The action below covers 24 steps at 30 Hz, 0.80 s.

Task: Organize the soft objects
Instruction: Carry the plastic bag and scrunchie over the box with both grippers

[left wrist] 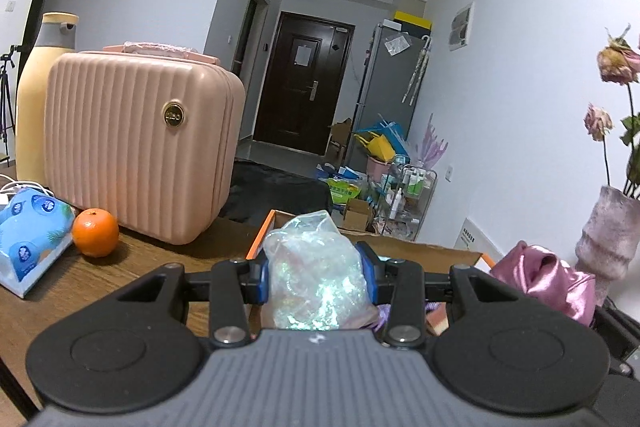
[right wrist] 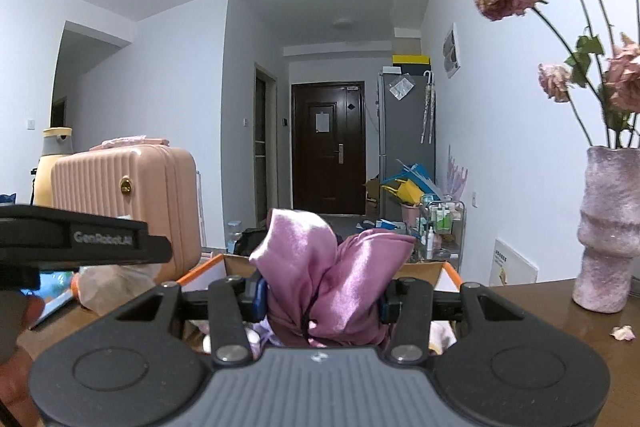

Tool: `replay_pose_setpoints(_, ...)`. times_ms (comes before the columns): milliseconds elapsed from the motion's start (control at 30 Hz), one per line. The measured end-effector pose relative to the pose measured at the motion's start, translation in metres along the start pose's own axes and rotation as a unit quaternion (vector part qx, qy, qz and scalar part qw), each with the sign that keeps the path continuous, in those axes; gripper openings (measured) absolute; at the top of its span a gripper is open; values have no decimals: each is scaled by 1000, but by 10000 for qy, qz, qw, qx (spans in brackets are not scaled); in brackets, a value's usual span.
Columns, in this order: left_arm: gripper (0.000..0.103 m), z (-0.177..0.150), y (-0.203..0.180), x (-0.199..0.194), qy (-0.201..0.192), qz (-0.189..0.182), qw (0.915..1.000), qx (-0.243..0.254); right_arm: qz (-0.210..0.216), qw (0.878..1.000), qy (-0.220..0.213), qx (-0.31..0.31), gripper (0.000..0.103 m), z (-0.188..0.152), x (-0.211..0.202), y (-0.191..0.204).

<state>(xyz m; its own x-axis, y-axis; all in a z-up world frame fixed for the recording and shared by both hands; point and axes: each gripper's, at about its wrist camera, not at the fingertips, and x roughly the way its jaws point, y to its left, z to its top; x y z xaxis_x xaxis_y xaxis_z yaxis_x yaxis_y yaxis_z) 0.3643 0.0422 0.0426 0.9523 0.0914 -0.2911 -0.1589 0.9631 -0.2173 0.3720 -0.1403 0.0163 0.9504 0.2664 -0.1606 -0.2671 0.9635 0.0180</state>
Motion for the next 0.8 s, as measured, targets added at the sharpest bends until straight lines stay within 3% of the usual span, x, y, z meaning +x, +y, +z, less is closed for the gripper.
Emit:
replay_pose_setpoints(400,42,8,4,47,37,71,10000,-12,8,9999,-11,-113,46,1,53,12)
replay_pose_setpoints(800,42,10,-10,89,-27,-21,9993,381,-100,9992,154,-359,46,-2,106,19)
